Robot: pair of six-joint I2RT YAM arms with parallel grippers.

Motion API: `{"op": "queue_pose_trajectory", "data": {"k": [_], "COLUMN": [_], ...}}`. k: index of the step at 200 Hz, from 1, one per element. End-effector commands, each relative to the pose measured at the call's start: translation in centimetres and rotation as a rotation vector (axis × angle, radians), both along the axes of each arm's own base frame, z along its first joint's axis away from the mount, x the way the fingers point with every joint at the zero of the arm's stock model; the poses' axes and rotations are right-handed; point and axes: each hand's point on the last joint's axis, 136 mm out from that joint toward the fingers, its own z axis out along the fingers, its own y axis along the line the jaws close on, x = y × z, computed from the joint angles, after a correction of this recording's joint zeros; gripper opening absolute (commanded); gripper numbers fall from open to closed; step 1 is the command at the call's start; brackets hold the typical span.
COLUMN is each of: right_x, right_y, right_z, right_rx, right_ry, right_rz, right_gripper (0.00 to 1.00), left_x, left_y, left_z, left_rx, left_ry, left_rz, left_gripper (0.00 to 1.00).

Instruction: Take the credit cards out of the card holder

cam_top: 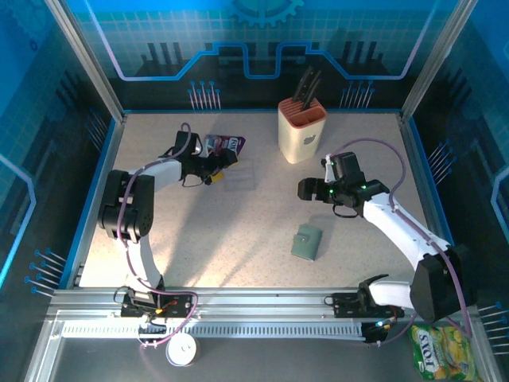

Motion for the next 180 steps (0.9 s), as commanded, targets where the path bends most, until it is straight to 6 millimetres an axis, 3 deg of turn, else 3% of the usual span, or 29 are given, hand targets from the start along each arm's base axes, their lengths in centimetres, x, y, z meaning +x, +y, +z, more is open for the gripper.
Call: {"op": "queue_pose_trajectory", "data": {"k": [1,74,180], "right_x": [-0.3,-0.4,-2.1], "right_y": [0.2,0.1,-0.1], "right_z": [0.9,1.0,0.5], "right_rx": [0.000,0.000,0.025], "right_ry": [-0.013,-0.018,0.040], "right_rz": [-0.006,-0.008,-0.040], "right_gripper": [0.93,0.93,0.93], "left_x": [0.3,0.6,0.2], "left_y": [-1.9,-5.8,-8.4], "left_z": [0.7,0.6,0.7], "left_rx": [-0.040,-0.069,-0.110], "left_ry": [-0.013,-0.005,0.007], "left_rz": [-0.047,-0.102,-0.143], "left_gripper": [0.95,0.95,0.95]}}
